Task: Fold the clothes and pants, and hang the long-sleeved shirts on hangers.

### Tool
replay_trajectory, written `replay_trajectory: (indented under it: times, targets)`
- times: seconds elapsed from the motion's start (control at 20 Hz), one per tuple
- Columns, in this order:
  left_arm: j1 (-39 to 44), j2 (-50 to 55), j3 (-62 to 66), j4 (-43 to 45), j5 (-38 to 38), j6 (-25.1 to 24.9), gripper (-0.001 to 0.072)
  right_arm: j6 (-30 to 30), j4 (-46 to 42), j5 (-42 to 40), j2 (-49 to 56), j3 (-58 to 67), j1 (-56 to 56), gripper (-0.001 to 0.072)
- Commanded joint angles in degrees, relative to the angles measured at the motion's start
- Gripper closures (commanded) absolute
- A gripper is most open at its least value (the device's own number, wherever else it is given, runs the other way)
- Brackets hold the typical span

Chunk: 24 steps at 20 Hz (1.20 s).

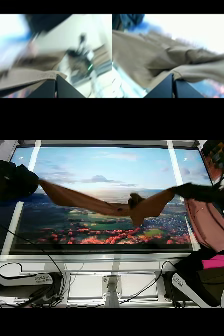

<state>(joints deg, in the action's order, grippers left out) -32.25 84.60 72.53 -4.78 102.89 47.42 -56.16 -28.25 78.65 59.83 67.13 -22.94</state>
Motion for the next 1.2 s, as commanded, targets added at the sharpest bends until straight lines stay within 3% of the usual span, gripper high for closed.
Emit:
replay_trajectory:
  times: [0.0,0.25,0.55,0.7,0.95,1.15]
  targets:
    - [-0.5,-2.8,1.0,-17.2,-5.4,0.8,0.069,-4.0,0.4,-5.8,-2.6,8.1,0.0,0.0697]
    - [-2.3,-9.4,1.5,-15.3,-14.6,0.8,0.0692,-7.8,-0.8,-12.0,-3.9,15.7,0.0,0.0698]
    - [-9.4,-23.8,1.5,7.7,-20.8,3.3,0.0693,-12.2,-11.1,-10.2,-11.6,20.1,0.0,0.0699]
    - [-11.3,-29.8,1.6,7.8,-21.1,6.1,0.0694,-14.5,-16.5,-7.8,-18.0,20.9,0.0,0.07]
    - [-11.3,-35.7,5.7,8.0,-22.6,8.8,0.0693,-18.5,-18.4,-8.5,-26.4,23.2,0.0,0.0701]
    - [-11.3,-36.9,11.5,19.3,-30.4,11.6,0.0694,-20.3,-25.7,-12.5,-24.7,26.4,0.0,0.0701]
